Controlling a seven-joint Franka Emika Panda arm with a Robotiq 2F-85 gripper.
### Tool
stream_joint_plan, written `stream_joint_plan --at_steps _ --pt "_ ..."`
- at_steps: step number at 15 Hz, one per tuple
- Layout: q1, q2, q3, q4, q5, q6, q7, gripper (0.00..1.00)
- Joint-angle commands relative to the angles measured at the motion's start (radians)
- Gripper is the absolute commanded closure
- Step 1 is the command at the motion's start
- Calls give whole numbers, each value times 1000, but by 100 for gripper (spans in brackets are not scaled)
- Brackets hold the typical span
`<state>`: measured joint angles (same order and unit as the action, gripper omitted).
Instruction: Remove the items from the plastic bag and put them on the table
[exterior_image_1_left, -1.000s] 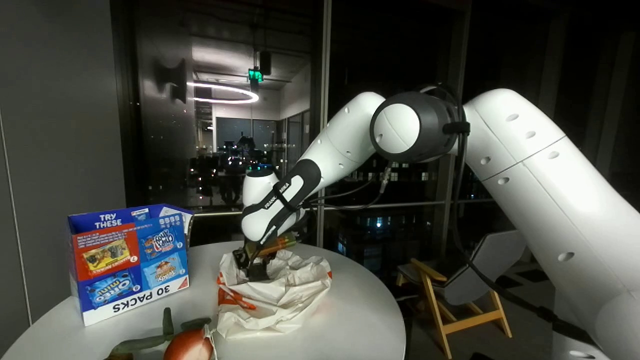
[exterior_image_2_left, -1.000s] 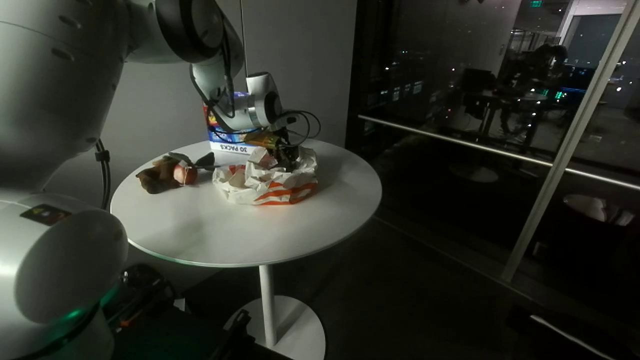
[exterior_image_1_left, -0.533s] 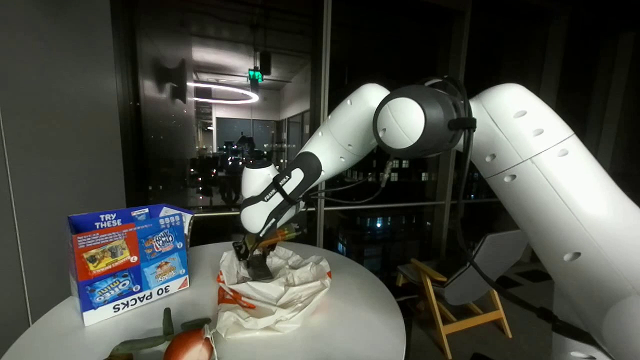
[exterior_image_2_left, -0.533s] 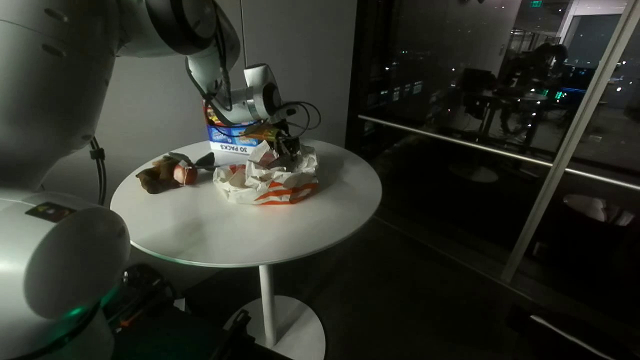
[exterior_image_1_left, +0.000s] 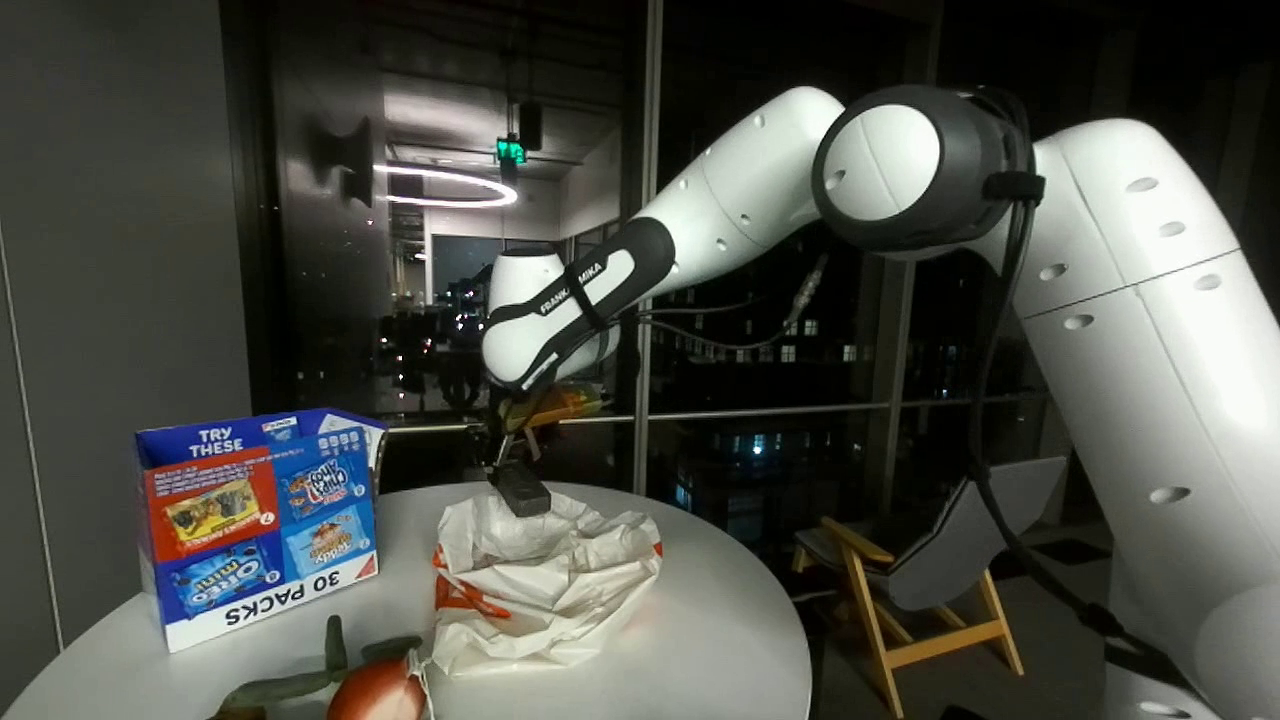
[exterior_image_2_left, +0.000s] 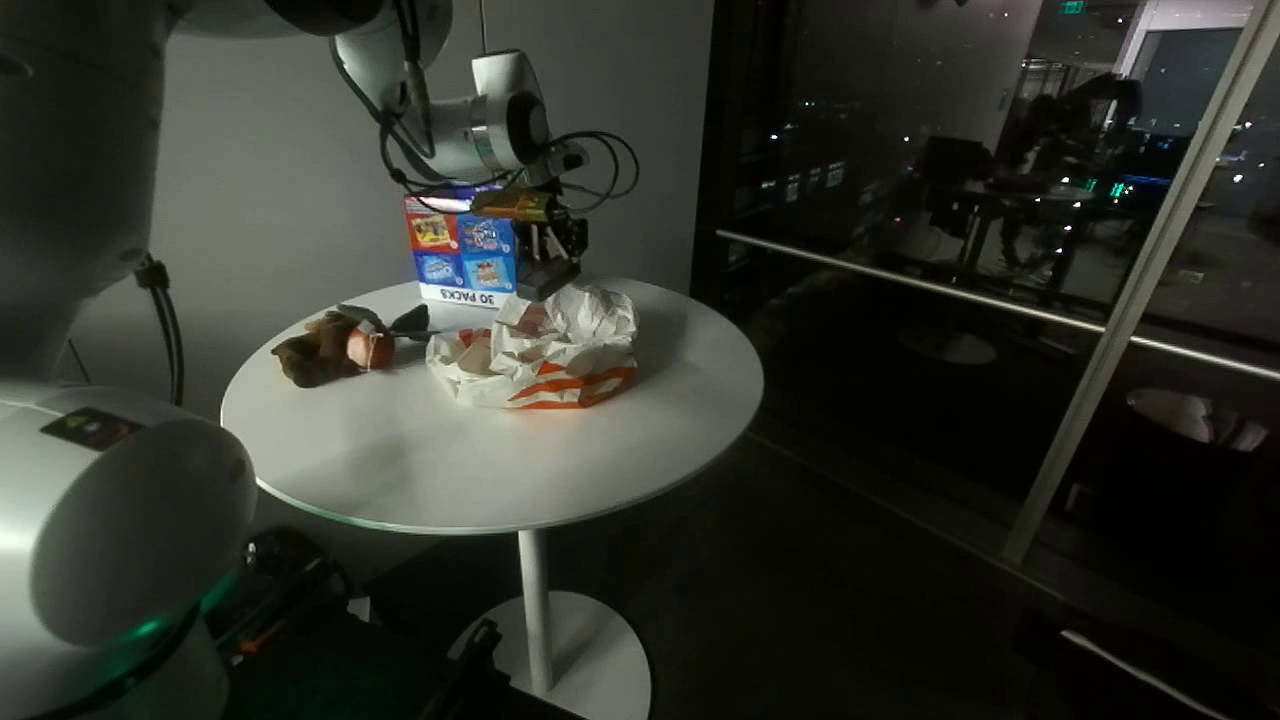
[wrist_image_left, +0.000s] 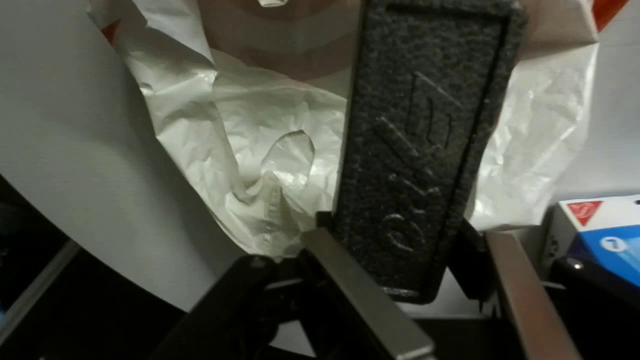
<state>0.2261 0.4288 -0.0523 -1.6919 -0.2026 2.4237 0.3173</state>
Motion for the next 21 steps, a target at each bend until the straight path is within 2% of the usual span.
stream_joint_plan --at_steps 1,5,12,21 --pt "-62 -123 100 -112 82 27 -214 69" --pt "-90 -155 194 -166 188 36 -430 69" --pt "-113 -170 329 -244 380 -96 -788 69" --pt "-91 -247 341 -423 328 -327 -1148 69"
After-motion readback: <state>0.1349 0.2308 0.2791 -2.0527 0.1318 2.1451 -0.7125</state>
